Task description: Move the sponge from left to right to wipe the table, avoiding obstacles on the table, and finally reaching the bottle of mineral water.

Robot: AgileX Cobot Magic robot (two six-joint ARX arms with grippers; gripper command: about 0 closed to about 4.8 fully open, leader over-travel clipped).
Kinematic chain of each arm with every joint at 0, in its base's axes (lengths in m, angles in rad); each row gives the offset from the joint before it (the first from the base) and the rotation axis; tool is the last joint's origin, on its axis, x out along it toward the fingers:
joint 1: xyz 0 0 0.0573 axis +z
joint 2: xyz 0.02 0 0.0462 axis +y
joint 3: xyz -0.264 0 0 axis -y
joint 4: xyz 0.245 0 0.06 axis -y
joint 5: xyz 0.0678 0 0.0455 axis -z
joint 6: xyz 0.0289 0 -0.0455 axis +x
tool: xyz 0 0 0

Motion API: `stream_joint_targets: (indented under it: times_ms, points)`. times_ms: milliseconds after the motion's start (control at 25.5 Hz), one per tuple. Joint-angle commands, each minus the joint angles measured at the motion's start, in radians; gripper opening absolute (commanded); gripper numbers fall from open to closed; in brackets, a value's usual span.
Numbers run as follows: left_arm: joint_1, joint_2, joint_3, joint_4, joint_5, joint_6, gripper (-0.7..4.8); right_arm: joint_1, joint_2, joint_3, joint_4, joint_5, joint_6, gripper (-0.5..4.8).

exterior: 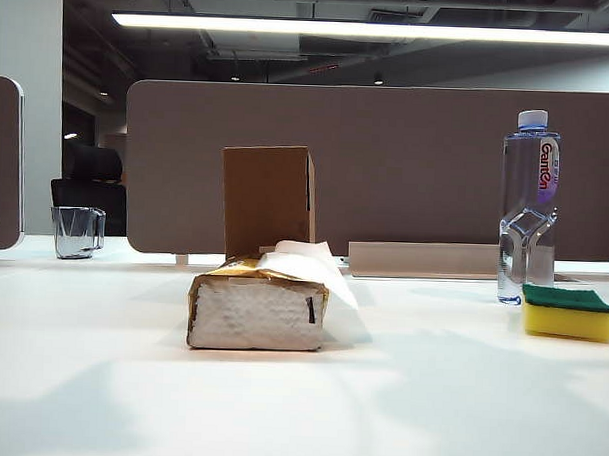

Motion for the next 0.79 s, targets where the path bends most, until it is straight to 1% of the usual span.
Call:
stream_joint_targets:
  times_ms: [39,118,157,275,314,354,393,432,629,786]
  points:
    - [0.000,-0.051,-0.063,0.028,-0.001,0.000,3.31,0.001,-0.099,-0.092,0.015,0.005,-0.002,-0.09]
    - [0.000,-0.074,-0.095,0.027,0.000,0.000,3.18,0.001,-0.173,-0.168,0.042,0.005,-0.002,-0.09]
    - [0.000,-0.083,-0.111,0.027,0.000,0.000,2.73,0.001,-0.225,-0.219,0.062,0.005,-0.002,-0.09]
    - [0.000,-0.089,-0.132,0.027,0.007,0.000,1.86,0.001,-0.316,-0.311,0.101,0.006,-0.002,-0.09]
    - [0.000,-0.089,-0.139,0.027,0.009,0.000,1.41,0.001,-0.349,-0.343,0.114,0.006,-0.002,-0.09]
    - [0.000,-0.089,-0.150,0.027,0.021,0.000,0.75,0.001,-0.384,-0.378,0.119,0.008,-0.002,-0.09]
    - [0.000,-0.089,-0.158,0.028,0.033,0.000,0.27,0.001,-0.408,-0.399,0.119,0.013,-0.002,-0.09]
    - [0.000,-0.090,-0.177,0.029,0.049,0.000,-0.06,0.001,-0.450,-0.438,0.119,0.027,-0.002,-0.09]
    - [0.000,-0.149,-0.245,0.072,0.051,-0.001,-0.06,0.001,-0.561,-0.517,0.118,0.031,-0.002,-0.09]
    - [0.000,-0.269,-0.333,0.080,0.051,-0.011,-0.06,0.001,-0.596,-0.553,0.106,0.031,-0.002,-0.09]
